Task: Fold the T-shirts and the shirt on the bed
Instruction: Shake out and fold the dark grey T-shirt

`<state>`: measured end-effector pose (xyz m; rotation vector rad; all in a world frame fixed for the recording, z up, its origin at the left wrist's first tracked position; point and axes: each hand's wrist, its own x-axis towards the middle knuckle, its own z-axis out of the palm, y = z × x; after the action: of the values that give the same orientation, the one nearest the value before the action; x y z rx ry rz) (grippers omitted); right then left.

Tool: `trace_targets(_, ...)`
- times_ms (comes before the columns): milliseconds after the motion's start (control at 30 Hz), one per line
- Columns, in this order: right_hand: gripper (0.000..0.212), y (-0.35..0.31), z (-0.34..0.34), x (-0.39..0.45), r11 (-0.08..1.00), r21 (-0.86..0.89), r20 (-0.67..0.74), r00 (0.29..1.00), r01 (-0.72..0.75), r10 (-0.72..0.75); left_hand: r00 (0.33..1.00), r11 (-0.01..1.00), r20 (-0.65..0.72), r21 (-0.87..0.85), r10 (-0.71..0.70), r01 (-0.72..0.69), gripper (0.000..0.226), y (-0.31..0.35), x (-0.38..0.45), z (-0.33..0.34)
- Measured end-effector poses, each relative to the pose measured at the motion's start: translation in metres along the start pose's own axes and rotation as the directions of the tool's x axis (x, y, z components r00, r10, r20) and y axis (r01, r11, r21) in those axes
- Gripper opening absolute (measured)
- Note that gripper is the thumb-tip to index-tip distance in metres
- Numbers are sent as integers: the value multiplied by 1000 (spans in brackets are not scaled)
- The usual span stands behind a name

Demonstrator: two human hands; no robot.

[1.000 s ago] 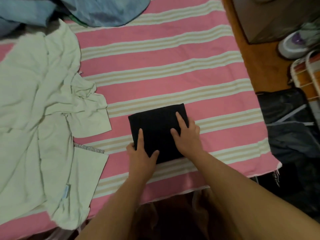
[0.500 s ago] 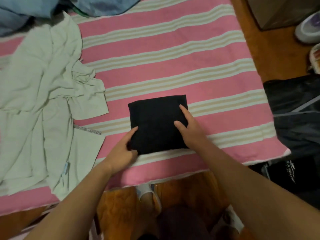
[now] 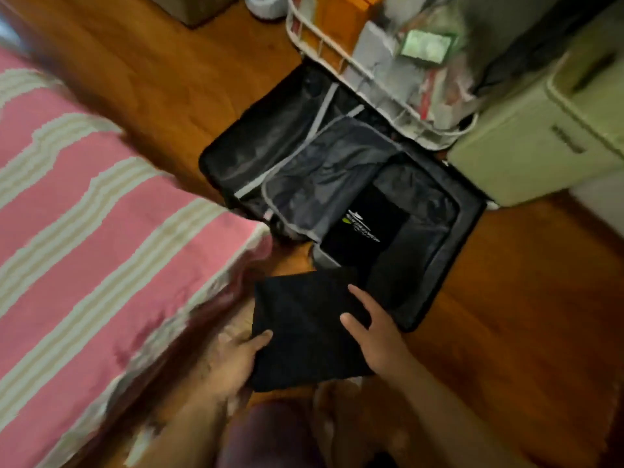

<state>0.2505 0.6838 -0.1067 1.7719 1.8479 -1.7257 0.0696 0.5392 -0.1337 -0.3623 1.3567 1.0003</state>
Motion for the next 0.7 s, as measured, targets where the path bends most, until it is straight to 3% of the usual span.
trace_targets(100, 52, 73, -61, 22, 990, 67, -103, 986, -127, 133, 996, 946, -80, 323, 39, -11, 15, -14, 71, 80)
trace_targets(167, 54, 113, -88, 50, 972, 152, -146, 969, -177, 199, 992, 836, -90, 548, 92, -28, 10, -21, 123, 123)
trace_targets(333, 57, 162, -149, 153, 954, 270, -265, 942, -132, 205, 960, 606, 50, 766, 277, -214, 9, 5, 244, 228)
trace_targets(467, 56, 173, -190, 251, 933, 345, -402, 915, 107, 44, 801, 467, 184, 729, 569, -500, 29, 62, 327, 301)
trace_targets(567, 54, 187, -202, 335, 902, 317, -510, 854, 292, -97, 664, 304, 307, 707, 681, -639, 41, 99, 388, 331)
trace_targets(600, 53, 197, -199, 366, 906, 287, -533, 838, 309, -117, 624, 220, 351, 724, 698, -653, 46, 107, 413, 332)
trace_targets(633, 54, 210, -191, 398, 915, 263, -539, 833, 307, -124, 595, 59, 391, 801, 702, -596, 52, 112, 439, 329)
trace_targets(700, 59, 237, -172, 454, 948, 214, -469, 876, 234, -110, 615, -373, 427, 901, 664, -222, 70, 104, 486, 312)
